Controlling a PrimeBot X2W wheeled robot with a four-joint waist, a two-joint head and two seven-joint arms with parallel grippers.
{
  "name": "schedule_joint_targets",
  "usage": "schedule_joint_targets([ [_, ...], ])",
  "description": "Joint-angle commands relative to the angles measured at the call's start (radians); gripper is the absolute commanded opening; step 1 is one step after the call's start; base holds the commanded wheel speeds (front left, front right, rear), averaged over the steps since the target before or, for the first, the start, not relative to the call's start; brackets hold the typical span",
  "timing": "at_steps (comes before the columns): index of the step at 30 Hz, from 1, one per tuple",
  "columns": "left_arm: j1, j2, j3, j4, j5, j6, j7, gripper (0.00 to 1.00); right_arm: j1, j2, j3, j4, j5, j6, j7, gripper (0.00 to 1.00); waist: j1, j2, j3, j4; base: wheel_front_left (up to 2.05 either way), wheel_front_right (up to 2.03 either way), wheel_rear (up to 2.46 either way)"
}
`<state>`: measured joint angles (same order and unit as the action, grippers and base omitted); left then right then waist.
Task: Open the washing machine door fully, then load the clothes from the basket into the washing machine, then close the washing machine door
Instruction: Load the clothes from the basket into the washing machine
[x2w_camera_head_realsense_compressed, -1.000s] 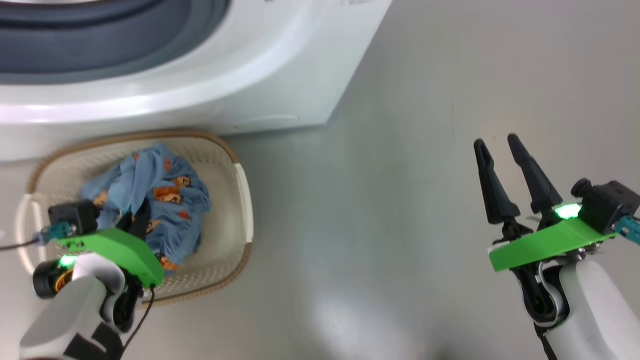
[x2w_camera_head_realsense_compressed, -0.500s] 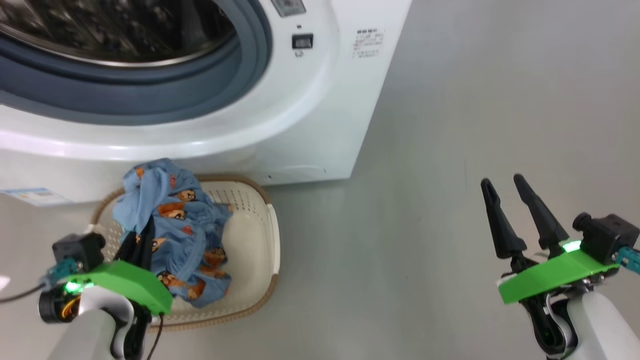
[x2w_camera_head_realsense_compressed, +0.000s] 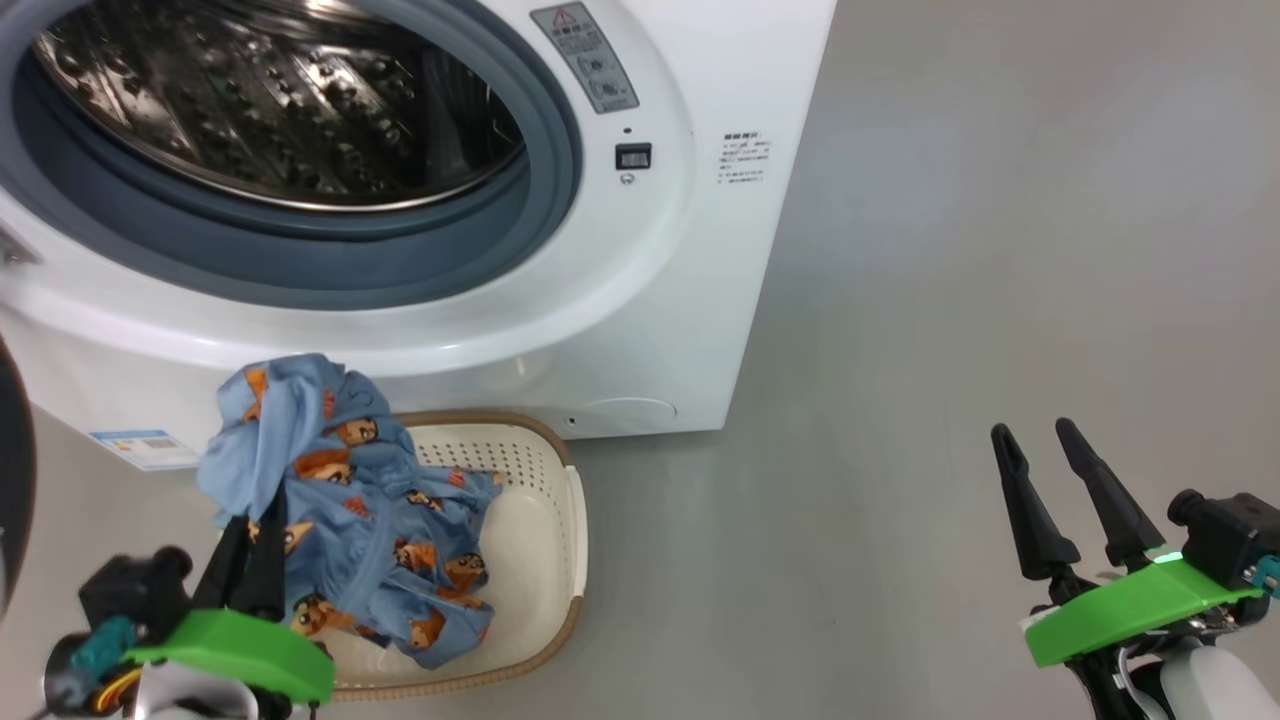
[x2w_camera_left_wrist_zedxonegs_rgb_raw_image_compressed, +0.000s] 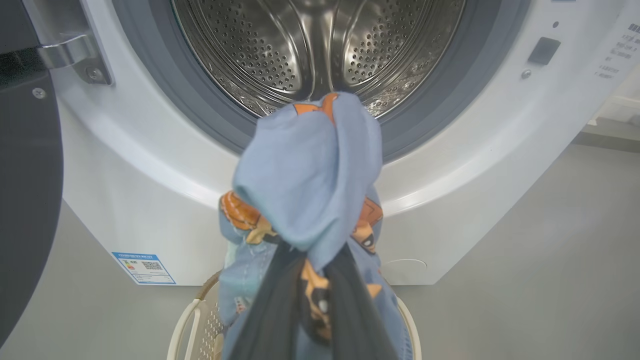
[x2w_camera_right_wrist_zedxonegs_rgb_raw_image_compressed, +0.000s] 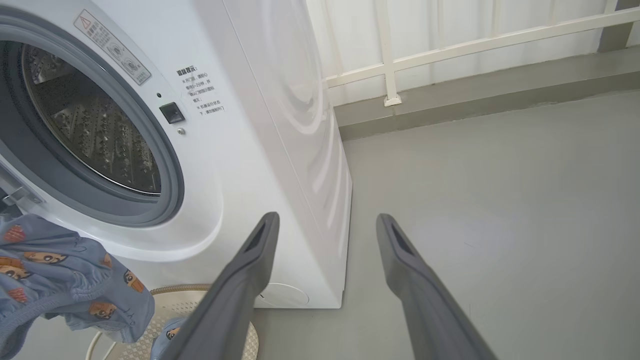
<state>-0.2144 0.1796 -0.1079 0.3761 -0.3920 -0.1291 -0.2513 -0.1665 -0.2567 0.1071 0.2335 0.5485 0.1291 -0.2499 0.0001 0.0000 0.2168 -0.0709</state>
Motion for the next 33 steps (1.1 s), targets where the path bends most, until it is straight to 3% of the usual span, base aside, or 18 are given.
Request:
schedule_joint_targets([
  [1, 0.008, 0.02, 0.047, -0.043, 0.016, -0.002, -0.01, 0.0, 0.016, -0.018, 0.012, -0.023, -0.001, 0.002, -0.012, 1.0, -0.0001, 0.0, -0.012, 0.008, 0.0, 0.0, 0.0],
  [17, 0.248, -0.079, 0.148, -0.309, 0.132, -0.002, -0.01, 0.0, 0.102, -0.036, -0.026, -0.021, -0.004, 0.002, -0.012, 1.0, -0.0001, 0.0, -0.087, 0.034, 0.0, 0.0, 0.0],
  [33, 0.241, -0.104, 0.161, -0.338, 0.131, -0.002, -0.01, 0.0, 0.108, -0.035, -0.017, -0.027, -0.039, 0.002, -0.012, 1.0, -0.0001, 0.0, -0.056, 0.04, 0.0, 0.0, 0.0],
])
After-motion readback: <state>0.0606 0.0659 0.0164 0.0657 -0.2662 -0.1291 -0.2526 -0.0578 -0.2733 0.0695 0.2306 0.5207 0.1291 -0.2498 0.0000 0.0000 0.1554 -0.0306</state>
